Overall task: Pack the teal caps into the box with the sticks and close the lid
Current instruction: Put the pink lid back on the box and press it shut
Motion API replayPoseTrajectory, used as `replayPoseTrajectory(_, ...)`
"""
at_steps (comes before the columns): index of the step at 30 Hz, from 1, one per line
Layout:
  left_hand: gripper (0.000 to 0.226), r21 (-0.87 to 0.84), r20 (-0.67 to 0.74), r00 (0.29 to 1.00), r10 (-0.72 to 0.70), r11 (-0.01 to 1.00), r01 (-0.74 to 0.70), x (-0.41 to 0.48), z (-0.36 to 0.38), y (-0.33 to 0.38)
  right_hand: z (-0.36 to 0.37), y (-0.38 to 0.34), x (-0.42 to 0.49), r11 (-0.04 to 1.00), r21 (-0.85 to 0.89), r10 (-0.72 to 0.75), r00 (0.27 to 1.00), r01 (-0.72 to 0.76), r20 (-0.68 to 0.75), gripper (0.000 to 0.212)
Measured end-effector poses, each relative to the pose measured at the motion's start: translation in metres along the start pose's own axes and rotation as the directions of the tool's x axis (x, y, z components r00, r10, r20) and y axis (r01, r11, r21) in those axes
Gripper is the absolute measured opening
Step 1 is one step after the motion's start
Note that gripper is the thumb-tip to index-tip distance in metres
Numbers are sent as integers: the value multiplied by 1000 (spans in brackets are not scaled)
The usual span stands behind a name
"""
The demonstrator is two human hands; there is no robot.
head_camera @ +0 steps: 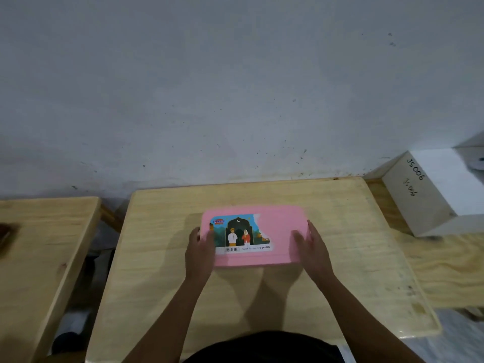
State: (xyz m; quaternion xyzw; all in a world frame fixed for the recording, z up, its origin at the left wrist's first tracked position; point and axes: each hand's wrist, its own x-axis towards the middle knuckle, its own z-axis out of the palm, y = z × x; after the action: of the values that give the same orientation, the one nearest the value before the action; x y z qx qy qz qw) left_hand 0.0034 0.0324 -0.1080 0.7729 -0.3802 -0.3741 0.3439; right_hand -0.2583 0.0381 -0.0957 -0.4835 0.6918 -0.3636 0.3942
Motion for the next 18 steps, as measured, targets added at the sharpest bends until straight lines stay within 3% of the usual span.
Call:
replayPoseTrajectory(4, 30, -61, 97, 993, -61, 996, 67, 2, -6, 2, -6, 7, 1, 997, 72, 33, 999, -32, -7, 23)
replayPoseTrajectory(11, 25, -71, 136, 990, -29, 997, 39, 1, -6, 18, -9, -2, 5, 995, 100, 36, 998, -30, -55, 27)
replayPoseTrajectory(13, 26, -78, 100, 993, -62, 995, 70, 59, 19, 61, -8, -22, 84, 991, 116, 68, 997, -62, -48, 29)
replayPoseTrajectory(18, 25, -89, 101, 990, -96, 990, 105, 82, 19, 80, -3, -37, 104, 990, 127, 64, 997, -58, -44, 24)
